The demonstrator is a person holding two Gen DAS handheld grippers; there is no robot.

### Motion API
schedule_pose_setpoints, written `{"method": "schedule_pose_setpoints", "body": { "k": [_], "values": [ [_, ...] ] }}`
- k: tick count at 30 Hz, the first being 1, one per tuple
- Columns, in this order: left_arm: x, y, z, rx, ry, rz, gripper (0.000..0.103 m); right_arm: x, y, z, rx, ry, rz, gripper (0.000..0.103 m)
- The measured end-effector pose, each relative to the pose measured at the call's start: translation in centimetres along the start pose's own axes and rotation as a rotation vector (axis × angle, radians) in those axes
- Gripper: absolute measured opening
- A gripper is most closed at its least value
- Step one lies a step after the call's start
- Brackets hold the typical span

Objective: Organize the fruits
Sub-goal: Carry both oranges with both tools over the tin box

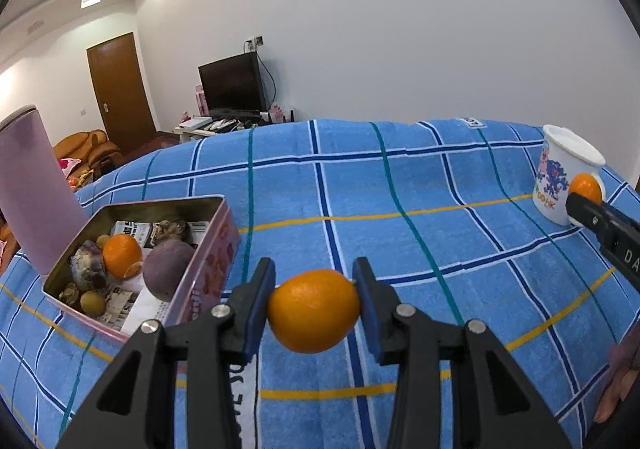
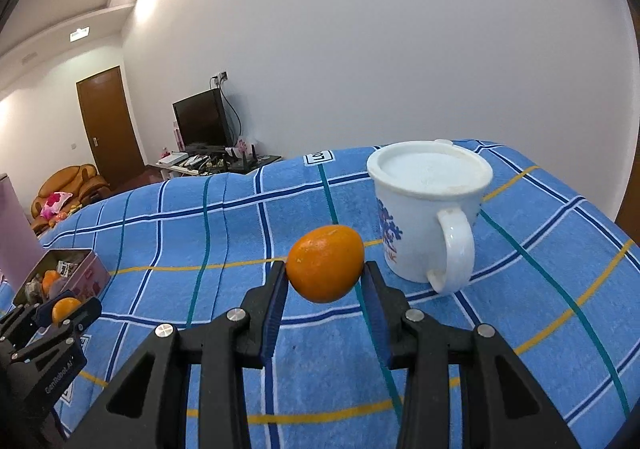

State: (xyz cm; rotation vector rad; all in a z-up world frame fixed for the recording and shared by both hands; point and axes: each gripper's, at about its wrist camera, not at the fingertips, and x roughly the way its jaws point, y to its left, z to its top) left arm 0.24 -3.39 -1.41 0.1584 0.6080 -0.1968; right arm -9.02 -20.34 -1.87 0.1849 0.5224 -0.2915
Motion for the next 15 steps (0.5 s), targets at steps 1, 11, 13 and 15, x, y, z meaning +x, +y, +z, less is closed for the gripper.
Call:
{"method": "schedule_pose_setpoints", "body": {
  "k": [1, 11, 13, 15],
  "values": [
    [-0.2, 0.2, -0.1, -0.002, -0.004, -0.003, 0.042, -0.2, 0.2, -0.1, -0.003, -0.004, -0.002, 0.04],
    [-1.1, 1.5, -0.7, -0.012, -0.017, -0.013, 0.042, -2.4, 2.0, -1.6, -0.014, -0.02, 0.014, 0.04],
    [-1.2, 1.8, -0.9, -0.011, -0.018, -0.012, 0.042, -2.7, 2.7, -1.9, -0.023, -0.016, 0.023, 0.04],
    [-1.3, 1.9, -0.9, -0.011, -0.019, -0.011, 0.042, -3.1, 3.4, -2.1, -0.031, -0.017, 0.028, 0.04]
  ]
}}
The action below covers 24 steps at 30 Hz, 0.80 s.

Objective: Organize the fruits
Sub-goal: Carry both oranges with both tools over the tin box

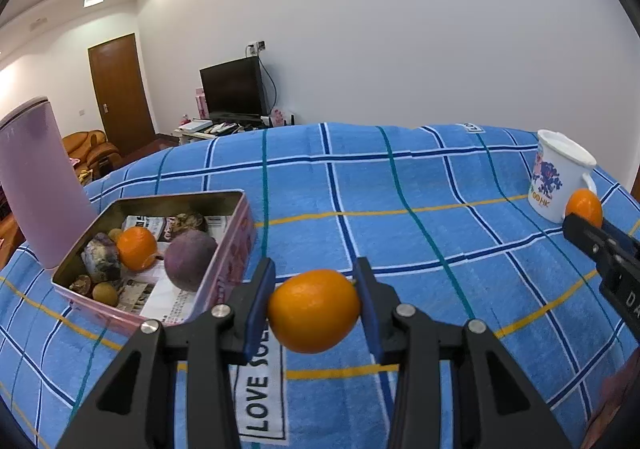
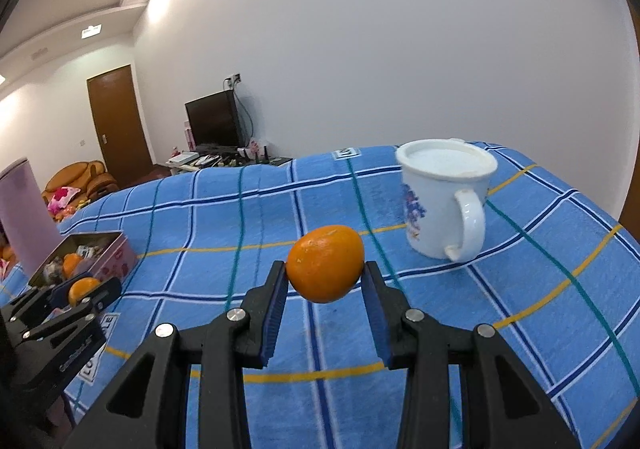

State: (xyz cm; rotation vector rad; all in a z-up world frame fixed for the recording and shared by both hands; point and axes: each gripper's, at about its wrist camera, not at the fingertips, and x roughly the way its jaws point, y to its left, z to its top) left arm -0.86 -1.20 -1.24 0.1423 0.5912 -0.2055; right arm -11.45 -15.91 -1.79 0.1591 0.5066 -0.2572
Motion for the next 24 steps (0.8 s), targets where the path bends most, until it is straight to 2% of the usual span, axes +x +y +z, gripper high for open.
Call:
{"method": "schedule_pose_setpoints", "body": {
  "k": [24],
  "values": [
    [-1.4, 3.8, -1.1, -0.034, -0.022, 0.014, 0.042, -1.6, 5.6, -1.6, -0.061, -0.012, 0.055, 0.04]
  ]
}}
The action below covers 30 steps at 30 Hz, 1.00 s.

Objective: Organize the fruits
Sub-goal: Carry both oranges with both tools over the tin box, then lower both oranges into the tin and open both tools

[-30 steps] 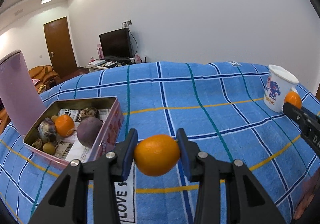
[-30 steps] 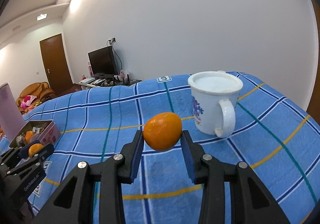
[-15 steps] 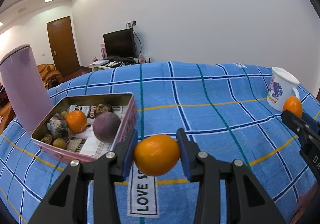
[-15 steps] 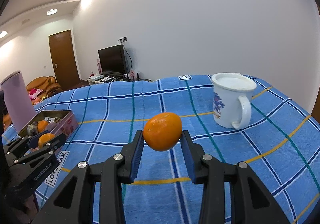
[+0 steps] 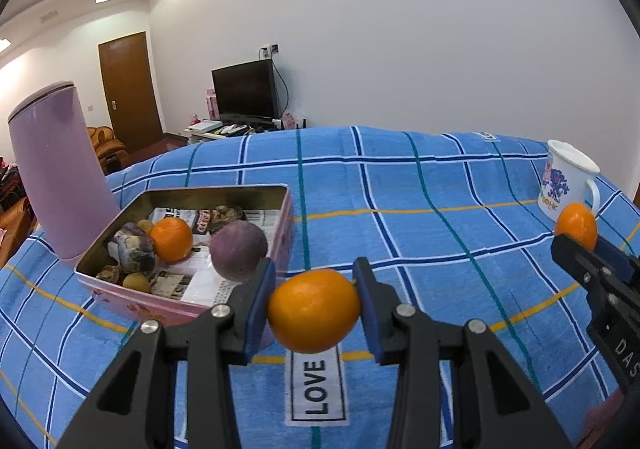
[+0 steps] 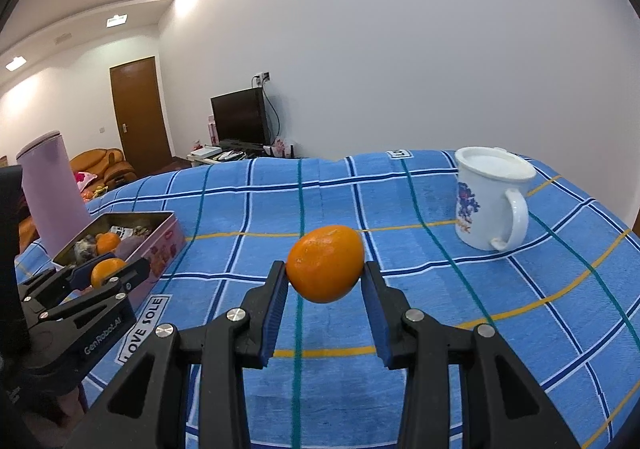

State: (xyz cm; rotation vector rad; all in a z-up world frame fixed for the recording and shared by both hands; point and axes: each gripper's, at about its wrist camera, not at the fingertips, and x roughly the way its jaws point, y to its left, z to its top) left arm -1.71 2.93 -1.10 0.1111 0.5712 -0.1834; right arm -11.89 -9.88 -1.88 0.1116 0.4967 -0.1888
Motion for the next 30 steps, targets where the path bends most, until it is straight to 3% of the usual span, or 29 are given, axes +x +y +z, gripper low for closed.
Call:
{"method": "schedule_pose_setpoints", "body": {
  "k": [21, 30],
  "values": [
    [-1.1, 4.5, 0.6, -0.017, -0.046, 0.02, 0.042, 0.4, 5.3, -0.4, -0.012, 0.023, 0.096, 0.04],
    [-1.2, 8.4, 2.7, -0.03, -0.098, 0.065, 0.042, 0.2, 8.9, 1.5, -0.043, -0.004, 0.158, 0.04]
  ]
}}
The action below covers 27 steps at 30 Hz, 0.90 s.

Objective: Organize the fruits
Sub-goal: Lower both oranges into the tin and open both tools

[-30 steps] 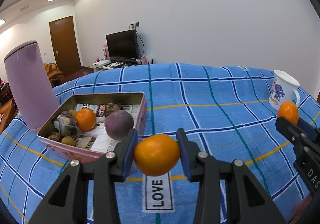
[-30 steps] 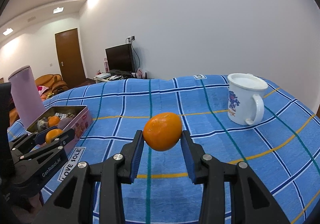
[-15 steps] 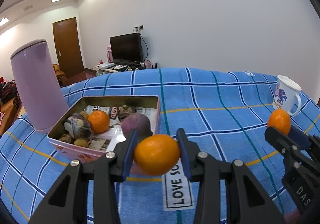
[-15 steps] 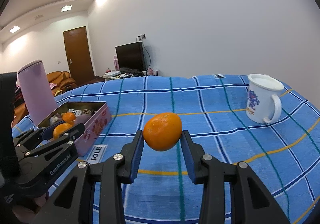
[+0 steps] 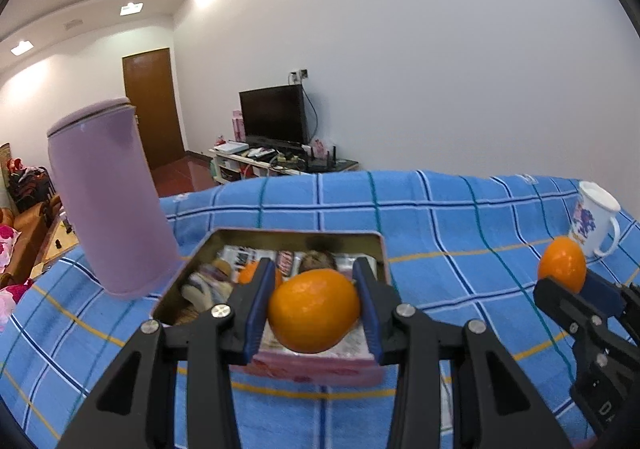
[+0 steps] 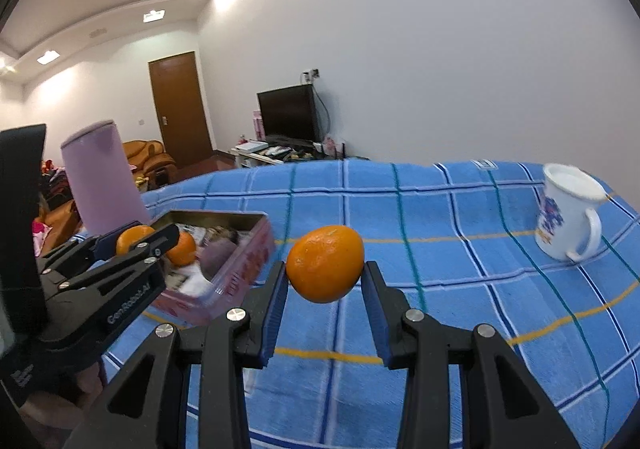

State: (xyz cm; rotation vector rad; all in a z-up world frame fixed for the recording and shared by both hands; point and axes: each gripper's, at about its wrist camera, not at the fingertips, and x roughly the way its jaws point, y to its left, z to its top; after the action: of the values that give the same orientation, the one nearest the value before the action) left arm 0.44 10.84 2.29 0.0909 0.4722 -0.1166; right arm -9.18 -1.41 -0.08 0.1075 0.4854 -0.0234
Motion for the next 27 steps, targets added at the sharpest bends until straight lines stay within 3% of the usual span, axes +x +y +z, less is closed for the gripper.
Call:
{"method": "schedule_pose_setpoints", "body": {
  "k": [17, 27],
  "values": [
    [3.4, 4.1, 2.6, -0.009, -0.047, 0.028, 0.042, 2.4, 5.5, 1.7, -0.024, -0.053, 0.052, 0.04],
    [5.6, 8.3, 2.0, -0.094, -0.019, 0.083, 0.042, 5.6, 7.6, 2.2, -0.025, -0.048, 0.064, 0.04]
  ]
}}
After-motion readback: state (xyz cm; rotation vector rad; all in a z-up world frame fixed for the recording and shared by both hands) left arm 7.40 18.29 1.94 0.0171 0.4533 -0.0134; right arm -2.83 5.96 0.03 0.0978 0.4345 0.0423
